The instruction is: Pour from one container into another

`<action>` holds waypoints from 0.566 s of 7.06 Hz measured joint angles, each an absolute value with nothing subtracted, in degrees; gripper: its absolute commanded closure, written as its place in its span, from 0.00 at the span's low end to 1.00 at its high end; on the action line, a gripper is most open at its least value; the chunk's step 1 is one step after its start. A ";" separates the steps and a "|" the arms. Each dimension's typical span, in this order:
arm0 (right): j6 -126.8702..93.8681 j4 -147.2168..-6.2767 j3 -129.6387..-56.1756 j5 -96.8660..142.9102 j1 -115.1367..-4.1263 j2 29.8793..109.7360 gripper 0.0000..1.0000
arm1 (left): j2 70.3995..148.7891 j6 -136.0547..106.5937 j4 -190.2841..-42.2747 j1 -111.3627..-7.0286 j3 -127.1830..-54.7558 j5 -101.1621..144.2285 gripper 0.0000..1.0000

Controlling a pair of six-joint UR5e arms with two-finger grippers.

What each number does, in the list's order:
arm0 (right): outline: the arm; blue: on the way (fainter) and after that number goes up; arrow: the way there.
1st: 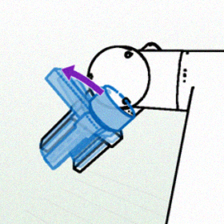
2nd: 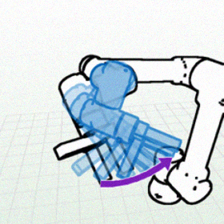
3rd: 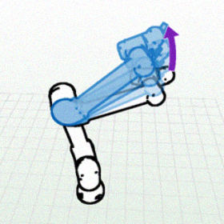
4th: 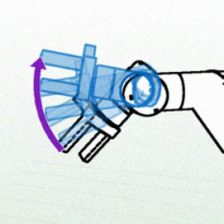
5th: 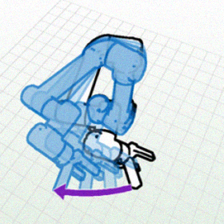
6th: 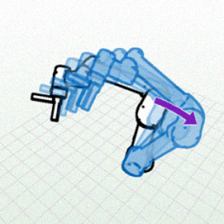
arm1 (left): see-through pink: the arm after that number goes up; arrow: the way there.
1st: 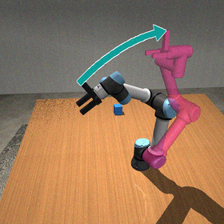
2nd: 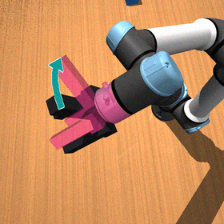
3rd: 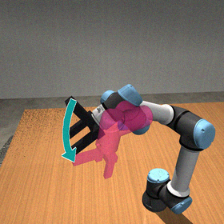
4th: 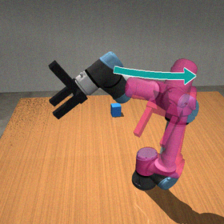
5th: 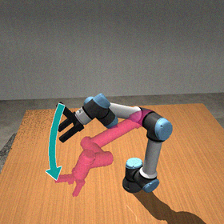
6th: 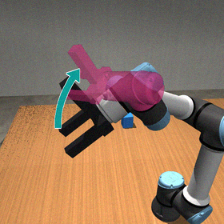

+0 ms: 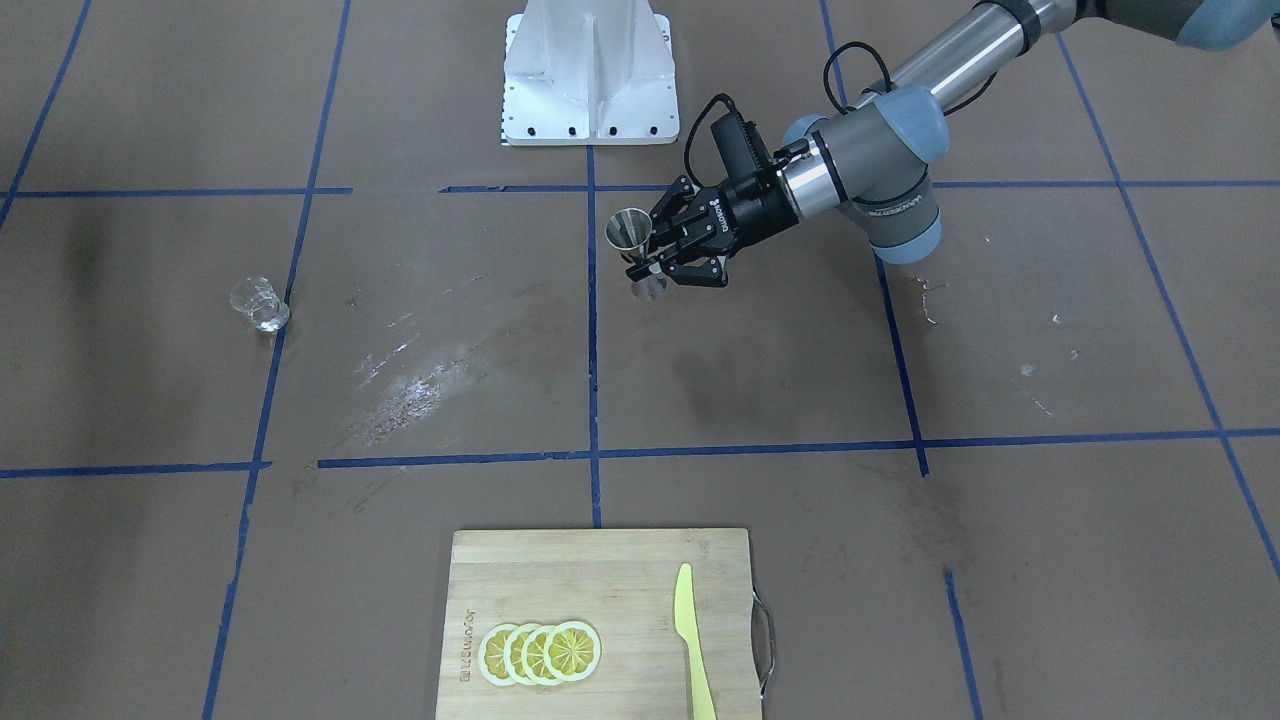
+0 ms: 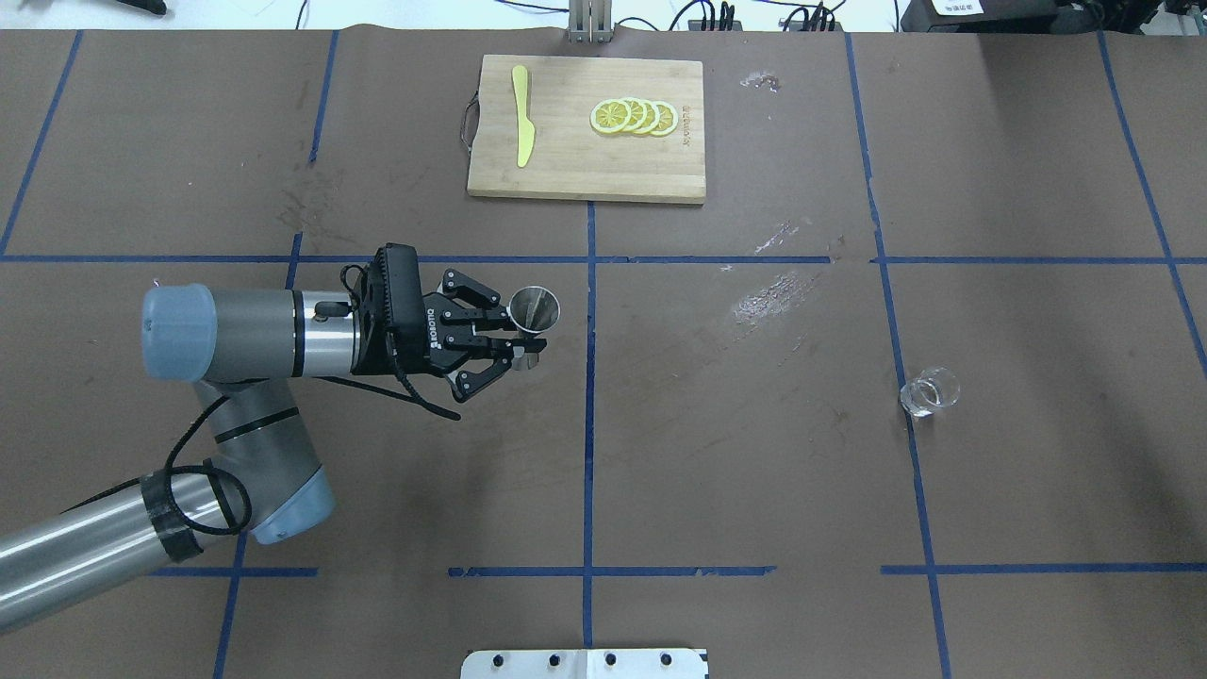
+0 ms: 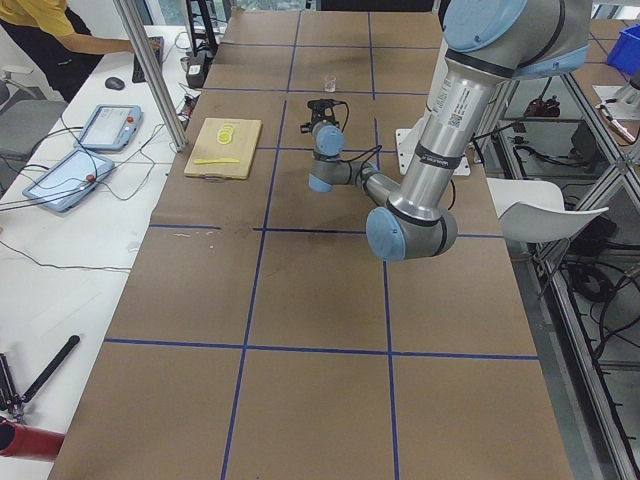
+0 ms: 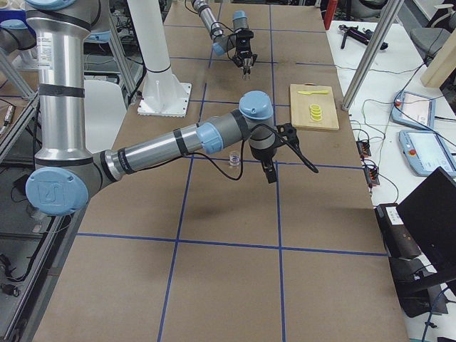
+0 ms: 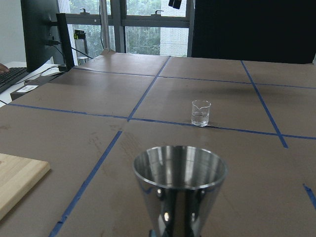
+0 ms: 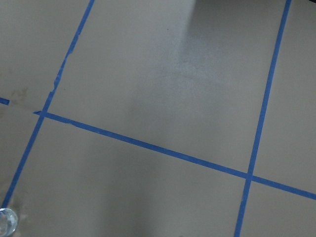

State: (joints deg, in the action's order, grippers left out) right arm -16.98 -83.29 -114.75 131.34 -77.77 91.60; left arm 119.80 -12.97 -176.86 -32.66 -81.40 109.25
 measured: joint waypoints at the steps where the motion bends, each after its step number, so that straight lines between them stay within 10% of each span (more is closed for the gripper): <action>1: -27.52 -81.18 -118.06 128.96 -73.08 91.72 0.00 | 121.09 -12.76 -175.51 -32.90 -81.04 109.15 1.00; 4: -46.99 -58.51 -121.52 107.55 -54.84 98.89 0.00 | 121.95 -12.76 -174.34 -33.02 -80.61 108.73 1.00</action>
State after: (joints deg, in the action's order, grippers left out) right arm -46.99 -58.51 -121.52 107.55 -54.84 98.89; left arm 121.95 -12.76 -174.34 -33.02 -80.61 108.73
